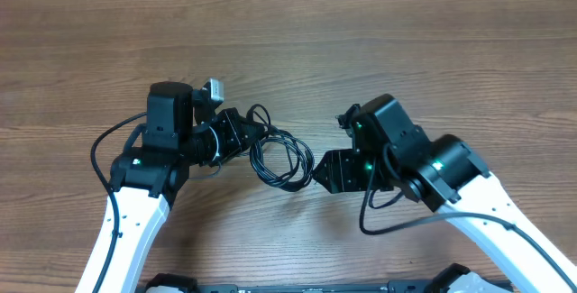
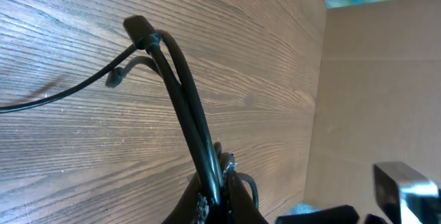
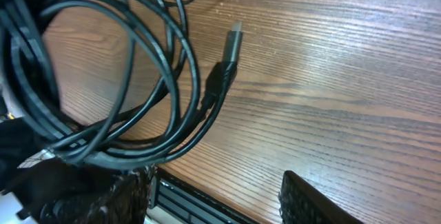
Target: Untangle cables
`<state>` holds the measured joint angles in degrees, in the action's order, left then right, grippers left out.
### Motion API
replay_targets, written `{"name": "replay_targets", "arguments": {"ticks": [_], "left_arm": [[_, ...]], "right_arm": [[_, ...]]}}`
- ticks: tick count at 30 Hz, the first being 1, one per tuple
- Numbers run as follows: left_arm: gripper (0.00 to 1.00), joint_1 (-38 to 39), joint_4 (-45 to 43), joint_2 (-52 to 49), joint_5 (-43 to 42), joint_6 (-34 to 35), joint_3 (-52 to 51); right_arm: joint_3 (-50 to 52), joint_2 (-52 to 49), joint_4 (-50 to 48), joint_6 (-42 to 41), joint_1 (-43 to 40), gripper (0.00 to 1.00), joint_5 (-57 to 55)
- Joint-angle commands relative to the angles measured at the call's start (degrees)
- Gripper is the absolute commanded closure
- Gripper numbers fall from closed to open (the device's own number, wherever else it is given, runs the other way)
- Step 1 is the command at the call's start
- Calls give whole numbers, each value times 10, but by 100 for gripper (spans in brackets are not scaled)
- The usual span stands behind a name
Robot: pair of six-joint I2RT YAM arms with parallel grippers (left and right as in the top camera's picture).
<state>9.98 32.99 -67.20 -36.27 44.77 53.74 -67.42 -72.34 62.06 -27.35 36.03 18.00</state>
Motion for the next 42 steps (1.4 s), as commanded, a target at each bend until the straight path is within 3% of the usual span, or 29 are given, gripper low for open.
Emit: {"name": "replay_targets", "arguments": {"ticks": [1,4,8,10,14,17,19,20,21,22,24,28,34,36,40,42], "left_arm": [[96,-2,-2,2,-17,-10,13],[96,-2,1,2,-18,-8,13],[96,-2,13,2,-33,30,13],[96,-2,13,2,-43,38,13],[96,-2,12,2,-43,70,13],[96,-2,9,2,-42,95,13],[96,-2,8,2,-40,119,13],[96,-2,8,2,-40,128,13],[96,-2,8,2,-40,136,13],[96,-2,8,2,-40,136,13],[96,-2,9,2,-40,135,13],[96,-2,37,2,-36,128,12],[95,-2,105,2,-36,61,11],[91,-2,119,2,-35,36,11],[66,-2,145,2,3,15,11],[87,-2,158,2,26,15,11]], "right_arm": [[-1,-10,-10,-8,3,37,19],[-1,-10,-30,-8,3,33,51],[-1,-10,-67,-19,3,18,89],[-1,-10,-78,-47,3,18,87],[-1,-20,-78,-142,3,27,62],[-1,-35,-76,-171,3,27,56],[-1,-50,-76,-186,3,33,57],[-1,-56,-76,-191,3,46,57],[-1,-61,-78,-193,3,66,63],[-1,-65,-82,-193,3,80,71],[-1,-71,-94,-193,3,96,88],[-1,-72,-133,-181,2,96,113],[-1,-72,-205,-169,-8,96,158],[-1,-72,-207,-169,-12,96,158],[-1,-72,-197,-158,-17,96,157],[-1,-72,-184,-158,-17,96,155]]}}
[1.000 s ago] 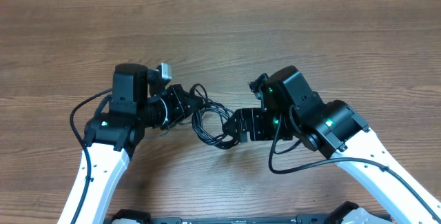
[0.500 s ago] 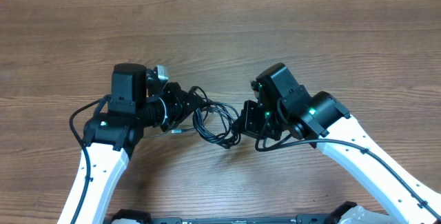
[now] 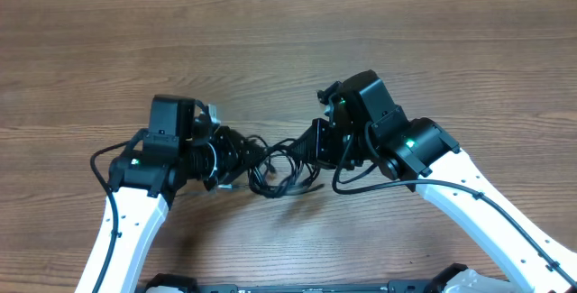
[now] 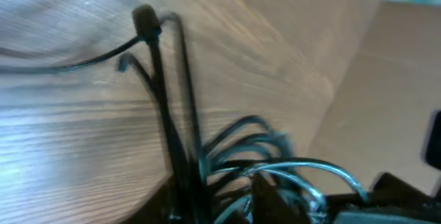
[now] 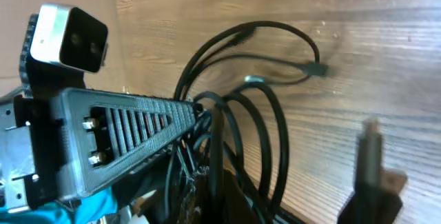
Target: Untangle cables
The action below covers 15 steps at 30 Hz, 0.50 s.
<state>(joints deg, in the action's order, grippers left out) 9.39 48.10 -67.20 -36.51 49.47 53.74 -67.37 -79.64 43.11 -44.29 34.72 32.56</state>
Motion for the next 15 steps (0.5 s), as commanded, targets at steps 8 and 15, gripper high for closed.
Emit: {"name": "replay_targets", "arguments": {"ticks": [8,15], "left_arm": [[96,4,10,2,55,5,11],[96,4,16,1,57,25,11]], "right_arm": [[-2,1,87,31,-4,65,-73],[-2,8,142,129,-4,45,-116]]}}
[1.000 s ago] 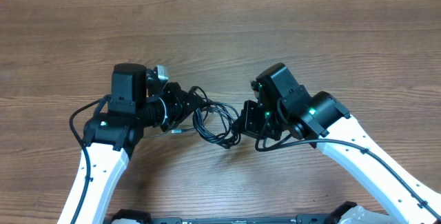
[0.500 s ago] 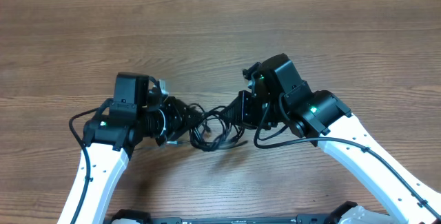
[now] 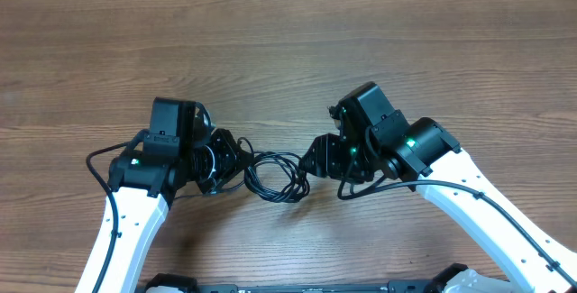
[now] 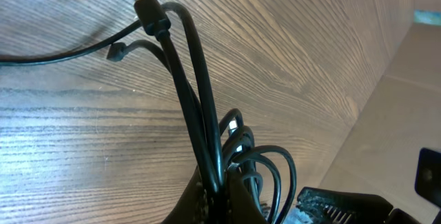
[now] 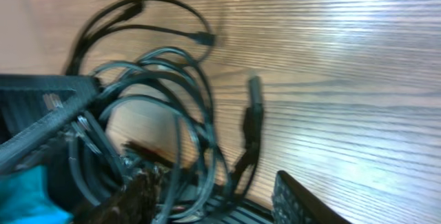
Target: Untangle cables
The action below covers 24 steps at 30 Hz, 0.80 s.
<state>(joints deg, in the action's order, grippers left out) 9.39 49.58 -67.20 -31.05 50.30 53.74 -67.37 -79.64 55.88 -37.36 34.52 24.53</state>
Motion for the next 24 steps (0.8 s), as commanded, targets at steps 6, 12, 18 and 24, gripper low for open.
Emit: {"name": "replay_targets", "arguments": {"ticks": [6,12,18,24], "left_arm": [[96,4,32,-5,48,37,11],[96,4,43,-42,7,3,11],[96,4,41,-103,-95,-24,11],[96,3,41,-137,-165,-56,11]], "right_arm": [[-2,44,54,179,-2,43,-39],[-2,110,35,330,42,39,52],[-2,115,16,400,135,11,1],[-2,89,18,379,189,0,-139]]}}
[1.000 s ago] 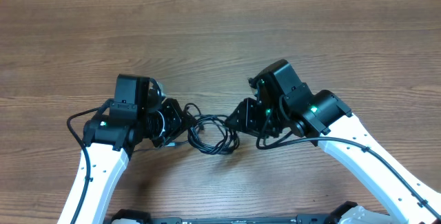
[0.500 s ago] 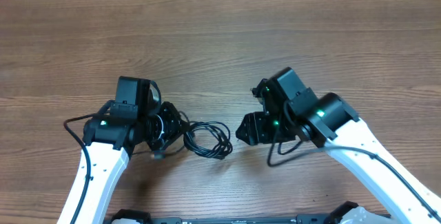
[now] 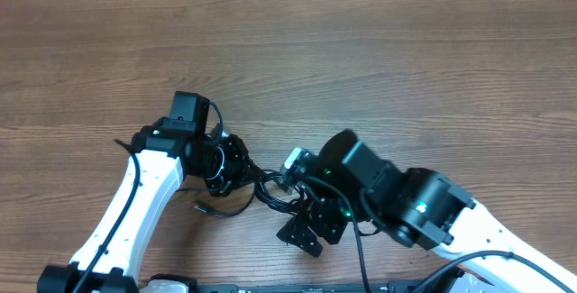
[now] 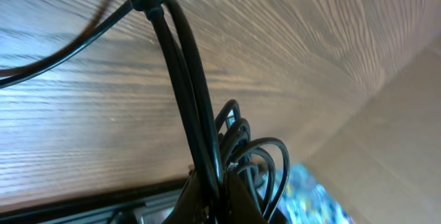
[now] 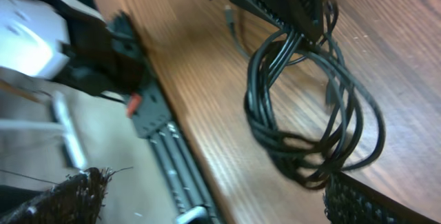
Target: Untangle cables
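Observation:
A black cable bundle (image 3: 270, 191) lies coiled near the table's front, between the two arms. My left gripper (image 3: 233, 169) is at its left end, shut on several strands (image 4: 182, 79) that run up from its fingertips (image 4: 210, 193). Loose loops (image 4: 258, 158) hang beside those fingertips. My right gripper (image 3: 302, 232) is just in front of the coil at the table's front edge, open wide. In the right wrist view the coil (image 5: 313, 124) lies ahead of the right gripper (image 5: 227, 203), close to its right finger (image 5: 372, 203). A cable tail (image 3: 212, 210) trails to the left.
The wooden table (image 3: 361, 59) stretches behind both arms. Its front edge (image 5: 207, 155) runs under my right gripper, with a black rail (image 5: 148, 110) below it. The left arm's own lead (image 3: 122, 144) loops beside it.
My right gripper was at the coil's right side, mid-table; now it is in front of the coil at the table's edge, turned round. The left arm has shifted right, still shut on the strands.
First my left gripper held the strands with the coil between both grippers, the right one open at the coil's right. Then the right gripper was higher, close against the left. Then it was right of the coil again. Now it is at the front edge, open.

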`<state>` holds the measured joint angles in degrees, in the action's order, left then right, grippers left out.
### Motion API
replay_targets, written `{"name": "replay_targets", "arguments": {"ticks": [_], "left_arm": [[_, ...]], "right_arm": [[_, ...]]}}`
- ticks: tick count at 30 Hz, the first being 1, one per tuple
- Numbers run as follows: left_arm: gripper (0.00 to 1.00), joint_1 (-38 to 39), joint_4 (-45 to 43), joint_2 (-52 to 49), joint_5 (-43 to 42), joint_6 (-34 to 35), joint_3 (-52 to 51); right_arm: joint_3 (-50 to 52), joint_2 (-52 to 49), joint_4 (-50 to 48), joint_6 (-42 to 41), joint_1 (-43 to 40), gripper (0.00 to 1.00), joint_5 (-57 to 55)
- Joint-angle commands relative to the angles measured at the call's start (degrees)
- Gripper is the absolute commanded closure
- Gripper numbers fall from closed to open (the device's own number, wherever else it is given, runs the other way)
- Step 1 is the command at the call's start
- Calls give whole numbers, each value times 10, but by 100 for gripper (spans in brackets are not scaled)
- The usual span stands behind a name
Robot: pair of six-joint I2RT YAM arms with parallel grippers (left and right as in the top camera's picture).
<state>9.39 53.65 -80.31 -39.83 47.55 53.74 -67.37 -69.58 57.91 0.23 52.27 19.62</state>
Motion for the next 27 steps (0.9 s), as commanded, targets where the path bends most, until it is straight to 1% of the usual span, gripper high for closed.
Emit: {"name": "replay_targets", "arguments": {"ticks": [1,4,6,9,13,15,16,18,19,21,22,25,26,27], "left_arm": [[96,1,0,-6,-91,-28,11],[95,-12,1,-6,-125,-42,11],[96,-23,2,-6,-131,-54,11],[96,-41,5,-6,-151,-54,11],[96,-57,5,-6,-210,-54,11],[96,-60,5,-6,-233,-54,11],[96,-60,5,-6,-239,-53,11],[96,-60,5,-6,-253,-52,11],[96,-60,5,-6,-263,-51,11],[96,-60,5,-6,-287,-48,11],[96,-60,5,-6,-300,-41,11],[96,-60,5,-6,-317,-16,11],[96,-60,4,-6,-315,-10,11],[96,-60,0,-6,-315,-11,11]], "right_arm": [[-2,-17,-2,-6,14,0,-105],[-2,-31,0,-17,14,0,-126],[-2,-36,-1,-17,14,0,-125],[-2,-40,-3,-17,14,0,-116],[-2,-42,-7,-17,14,4,-110],[-2,-42,-10,-17,14,13,-110],[-2,-42,-13,-17,14,20,-110],[-2,-42,-22,-17,14,42,-102],[-2,-42,-26,-17,14,49,-97],[-2,-45,-35,-17,14,54,-89],[-2,-46,-37,-17,14,60,-89],[-2,-57,-38,-22,14,92,-89],[-2,-60,-39,-35,14,96,-89],[-2,-62,-41,-59,13,96,-89]]}}
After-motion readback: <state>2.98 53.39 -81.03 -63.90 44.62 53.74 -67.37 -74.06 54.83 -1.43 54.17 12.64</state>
